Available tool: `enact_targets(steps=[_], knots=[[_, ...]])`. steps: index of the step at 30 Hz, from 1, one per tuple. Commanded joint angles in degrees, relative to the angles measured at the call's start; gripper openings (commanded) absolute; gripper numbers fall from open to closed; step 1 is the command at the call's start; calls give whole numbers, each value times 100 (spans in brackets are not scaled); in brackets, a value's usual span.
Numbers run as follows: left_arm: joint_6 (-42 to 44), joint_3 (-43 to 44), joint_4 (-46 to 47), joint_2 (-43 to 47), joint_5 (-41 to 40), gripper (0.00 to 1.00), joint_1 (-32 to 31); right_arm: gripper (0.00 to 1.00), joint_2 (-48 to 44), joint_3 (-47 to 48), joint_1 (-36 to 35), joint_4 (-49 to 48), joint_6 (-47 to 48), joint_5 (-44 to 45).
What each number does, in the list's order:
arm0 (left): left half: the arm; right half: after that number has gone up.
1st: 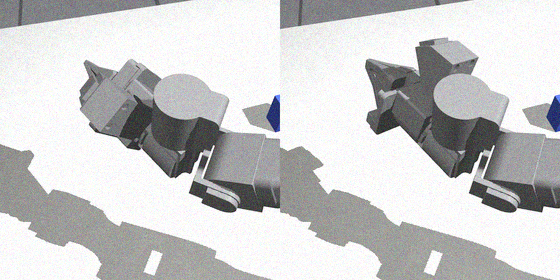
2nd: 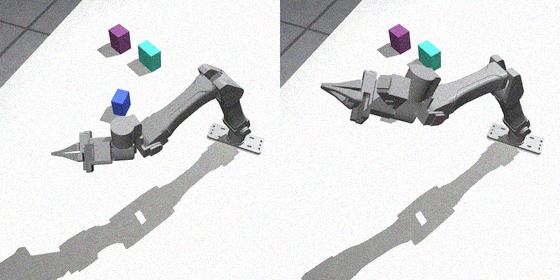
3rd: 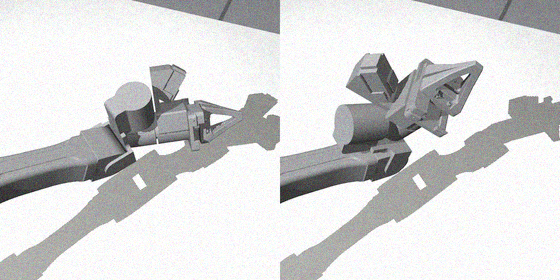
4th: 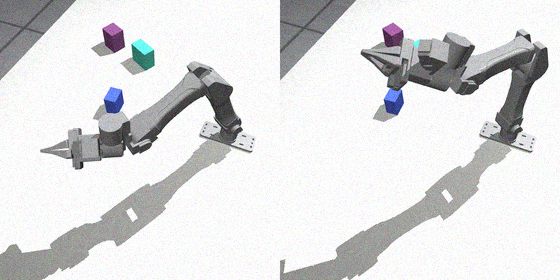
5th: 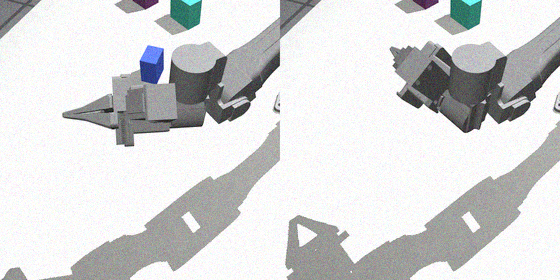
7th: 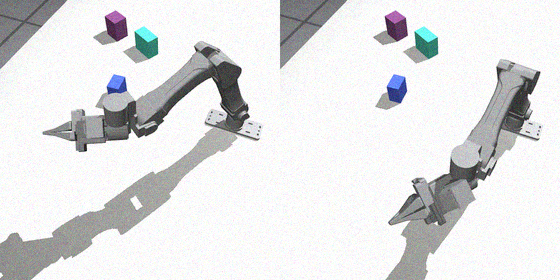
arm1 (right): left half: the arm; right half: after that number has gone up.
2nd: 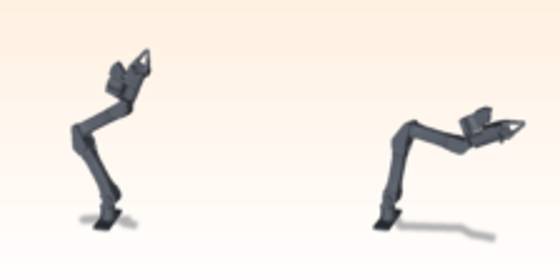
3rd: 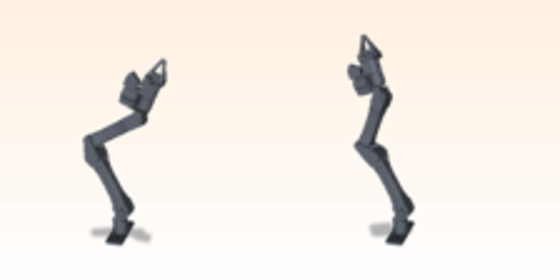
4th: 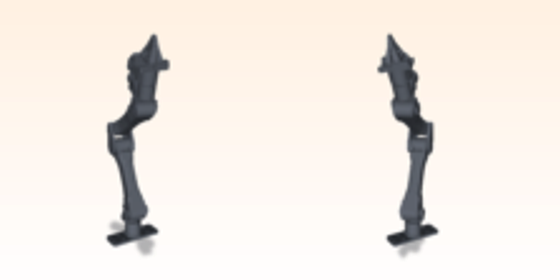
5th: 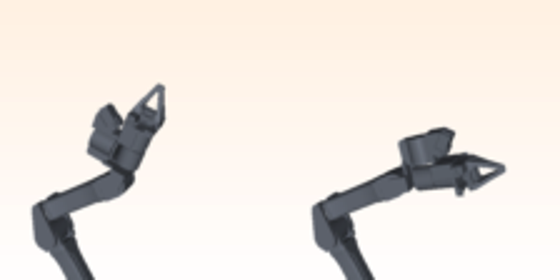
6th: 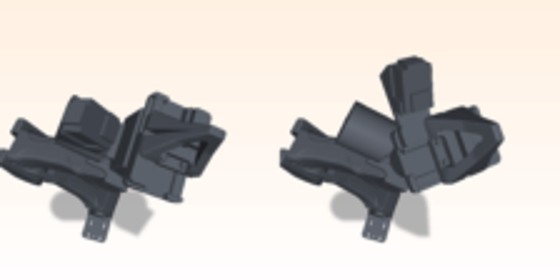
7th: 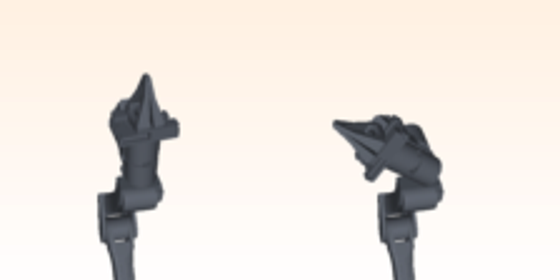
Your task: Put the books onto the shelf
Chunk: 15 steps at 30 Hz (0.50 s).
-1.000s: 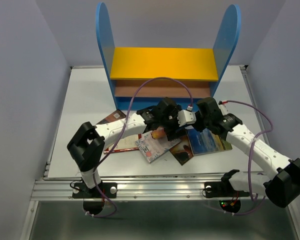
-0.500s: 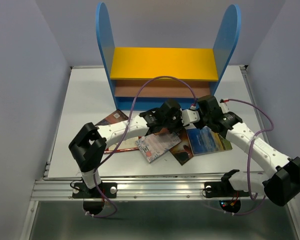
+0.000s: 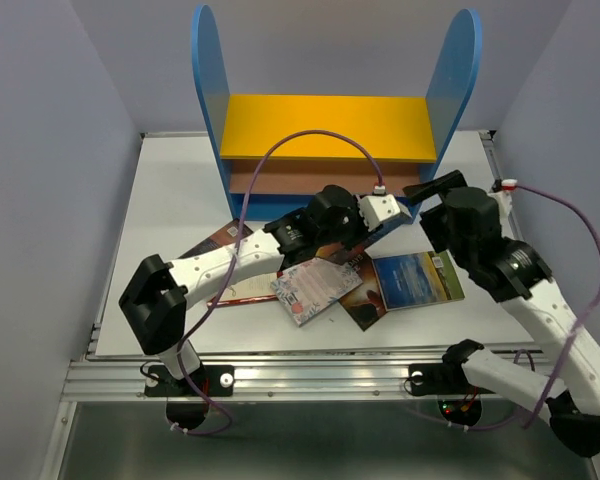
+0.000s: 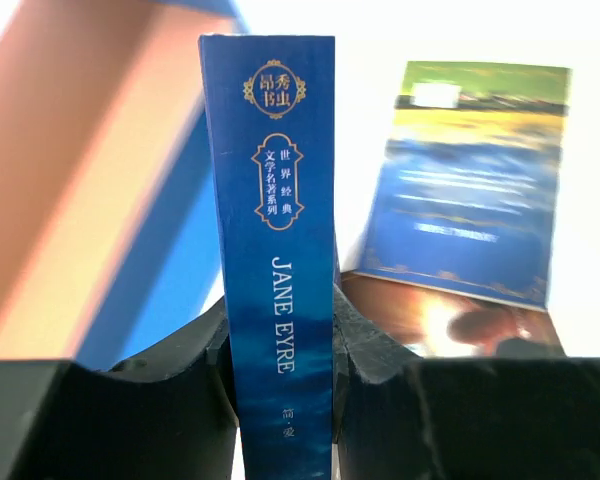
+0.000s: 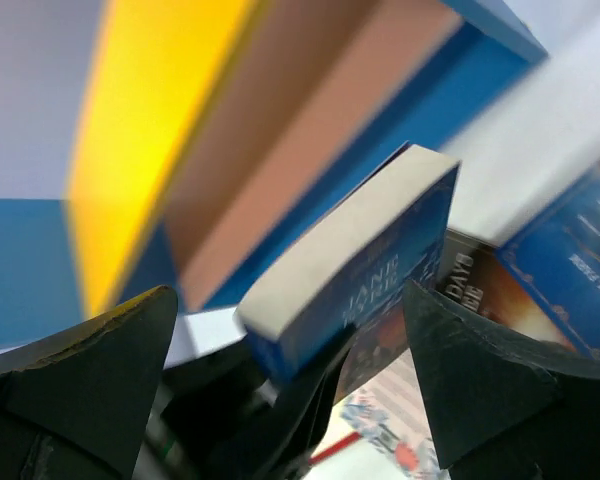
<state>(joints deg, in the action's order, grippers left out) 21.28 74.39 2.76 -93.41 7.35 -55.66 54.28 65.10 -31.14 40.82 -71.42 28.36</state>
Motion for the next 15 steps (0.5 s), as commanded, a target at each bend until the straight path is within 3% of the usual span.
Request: enact_targets(steps=[1, 7, 15], knots=[[-335, 558, 550, 384, -1113, 0, 178, 100, -699, 696, -86, 435, 286, 1074], [-326, 901, 567, 648, -1719, 0, 143, 100, -1130, 1259, -86, 1261, 620, 1769], [-300, 1174, 708, 1351, -1685, 0, -340, 100, -1613, 917, -86, 1341, 787, 2191]])
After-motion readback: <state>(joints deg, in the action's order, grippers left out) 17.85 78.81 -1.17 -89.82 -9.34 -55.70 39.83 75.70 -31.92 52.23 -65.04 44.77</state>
